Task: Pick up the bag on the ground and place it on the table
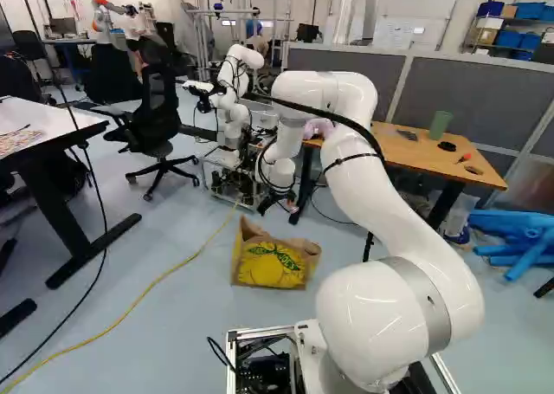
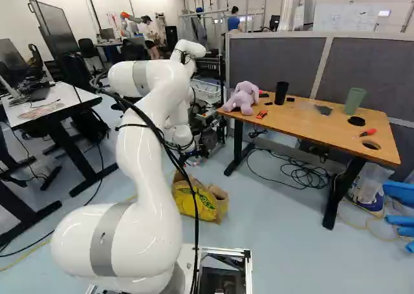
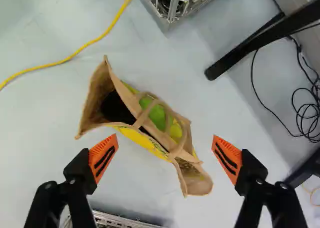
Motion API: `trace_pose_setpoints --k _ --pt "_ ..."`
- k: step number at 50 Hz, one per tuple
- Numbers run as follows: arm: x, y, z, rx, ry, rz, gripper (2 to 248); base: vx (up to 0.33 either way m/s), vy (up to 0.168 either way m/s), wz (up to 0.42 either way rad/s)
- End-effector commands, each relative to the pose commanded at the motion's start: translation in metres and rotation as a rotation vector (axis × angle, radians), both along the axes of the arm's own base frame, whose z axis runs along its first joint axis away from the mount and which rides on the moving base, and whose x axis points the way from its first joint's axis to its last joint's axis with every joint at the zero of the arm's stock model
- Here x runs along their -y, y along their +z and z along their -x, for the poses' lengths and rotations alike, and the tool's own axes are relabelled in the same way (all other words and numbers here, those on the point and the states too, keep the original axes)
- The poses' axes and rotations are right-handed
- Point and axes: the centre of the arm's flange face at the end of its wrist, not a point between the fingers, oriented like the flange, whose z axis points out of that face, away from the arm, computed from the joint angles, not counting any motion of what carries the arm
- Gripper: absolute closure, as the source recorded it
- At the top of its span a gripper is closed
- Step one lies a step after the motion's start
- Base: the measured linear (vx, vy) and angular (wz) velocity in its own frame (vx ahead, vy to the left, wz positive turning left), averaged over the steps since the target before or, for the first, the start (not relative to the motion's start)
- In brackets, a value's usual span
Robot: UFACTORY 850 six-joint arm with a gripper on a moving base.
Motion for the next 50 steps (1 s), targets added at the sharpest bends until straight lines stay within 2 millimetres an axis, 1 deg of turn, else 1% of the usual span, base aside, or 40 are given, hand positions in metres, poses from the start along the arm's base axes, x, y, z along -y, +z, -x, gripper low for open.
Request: trace_pose_setpoints --k 50 --pt "-0.001 -0.074 -0.009 -0.049 0.500 0.169 3 0.000 0.000 0.000"
